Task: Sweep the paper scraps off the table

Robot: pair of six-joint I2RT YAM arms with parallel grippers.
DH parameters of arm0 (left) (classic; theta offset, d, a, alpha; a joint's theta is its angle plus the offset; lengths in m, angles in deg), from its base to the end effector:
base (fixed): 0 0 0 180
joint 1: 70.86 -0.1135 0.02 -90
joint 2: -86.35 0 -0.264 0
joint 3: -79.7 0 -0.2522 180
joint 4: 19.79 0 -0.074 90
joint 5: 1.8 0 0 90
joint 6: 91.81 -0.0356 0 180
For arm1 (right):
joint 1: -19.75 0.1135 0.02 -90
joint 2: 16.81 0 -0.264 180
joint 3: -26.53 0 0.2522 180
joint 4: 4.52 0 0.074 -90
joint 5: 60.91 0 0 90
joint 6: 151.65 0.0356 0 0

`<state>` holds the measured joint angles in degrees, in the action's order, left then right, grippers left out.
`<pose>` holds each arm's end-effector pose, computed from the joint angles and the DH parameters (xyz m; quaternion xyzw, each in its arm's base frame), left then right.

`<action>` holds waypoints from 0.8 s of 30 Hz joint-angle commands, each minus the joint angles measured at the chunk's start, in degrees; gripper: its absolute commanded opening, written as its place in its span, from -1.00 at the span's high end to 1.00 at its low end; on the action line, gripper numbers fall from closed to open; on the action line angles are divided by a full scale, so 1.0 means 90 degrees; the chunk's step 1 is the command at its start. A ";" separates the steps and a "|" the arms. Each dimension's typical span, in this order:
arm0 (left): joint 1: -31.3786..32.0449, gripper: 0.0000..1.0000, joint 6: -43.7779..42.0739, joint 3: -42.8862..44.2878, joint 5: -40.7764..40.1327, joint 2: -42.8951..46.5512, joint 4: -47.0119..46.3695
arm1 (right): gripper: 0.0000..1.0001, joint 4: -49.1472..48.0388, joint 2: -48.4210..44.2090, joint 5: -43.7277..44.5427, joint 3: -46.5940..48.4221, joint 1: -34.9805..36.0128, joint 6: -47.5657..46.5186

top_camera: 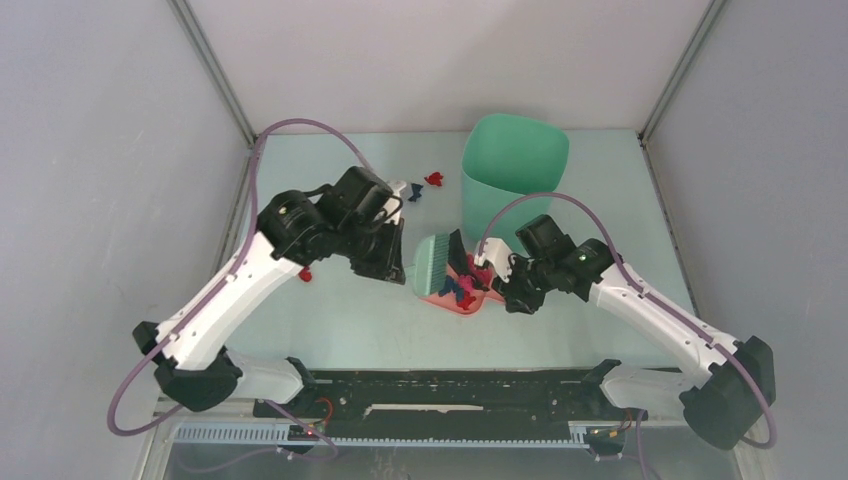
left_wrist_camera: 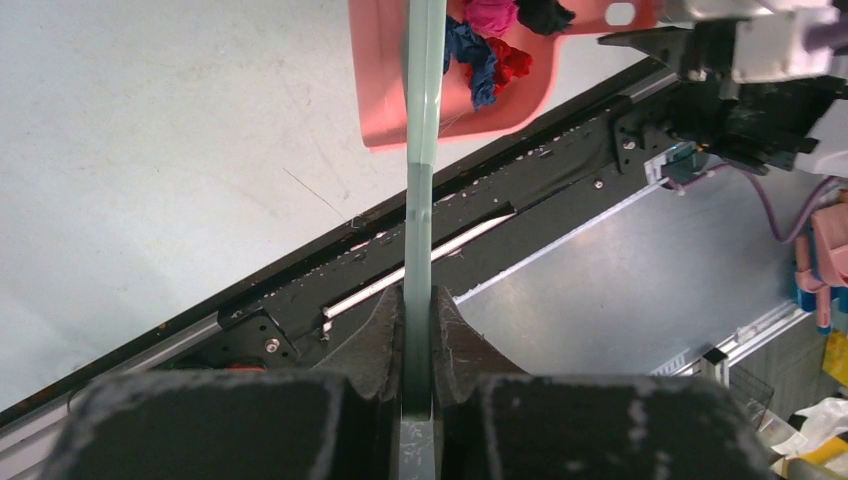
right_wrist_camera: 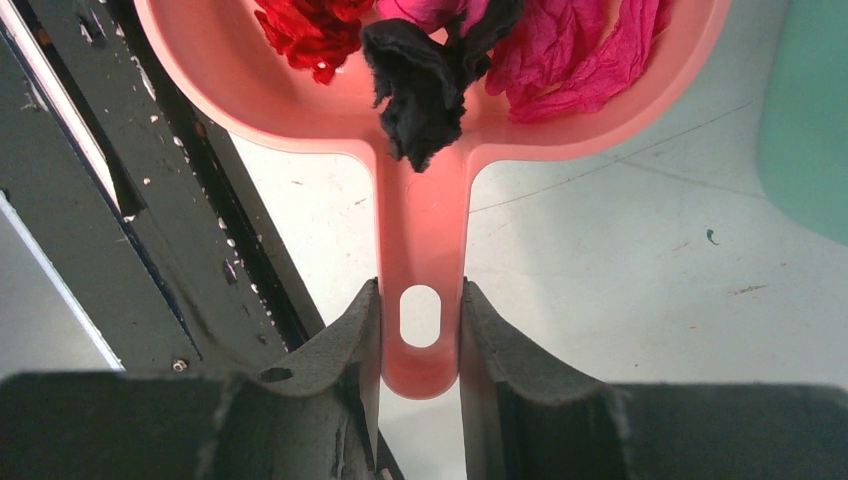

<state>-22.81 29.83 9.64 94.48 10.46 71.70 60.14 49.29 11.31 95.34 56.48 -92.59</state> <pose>0.1465 -0.1688 0.4186 0.1520 0.9465 -0.2197 0.1812 0.1664 0.1377 0.2716 -0.5648 0.7753 0.1618 0.2316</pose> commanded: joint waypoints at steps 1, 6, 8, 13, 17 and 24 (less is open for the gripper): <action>0.0033 1.00 0.0226 0.0278 0.0190 0.0511 -0.0063 | 1.00 -0.0314 -0.0223 -0.0095 0.0013 -0.0038 0.0165; 0.0022 1.00 0.0268 0.0017 0.0125 0.0712 -0.0185 | 1.00 -0.0252 -0.0326 -0.0075 0.0016 -0.0039 0.0185; 0.0023 1.00 0.0290 -0.0123 0.0215 0.0835 -0.0456 | 1.00 -0.0203 -0.0364 -0.0068 0.0012 -0.0038 0.0184; -0.0003 1.00 0.0396 0.0156 -0.0163 0.1058 -0.0741 | 1.00 -0.0092 -0.0534 -0.0058 0.0016 -0.0039 0.0171; -0.0052 1.00 0.0253 0.0107 -0.0679 0.1044 -0.0712 | 1.00 -0.0043 -0.0766 -0.0104 0.0013 -0.0003 0.0186; -0.0078 1.00 0.0208 -0.0534 -0.2626 0.1326 -0.1082 | 1.00 0.0245 -0.1083 -0.0134 0.0021 0.0081 0.0156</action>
<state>-23.05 32.19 7.34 84.65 19.96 65.74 61.12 41.99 10.92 95.29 56.66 -91.74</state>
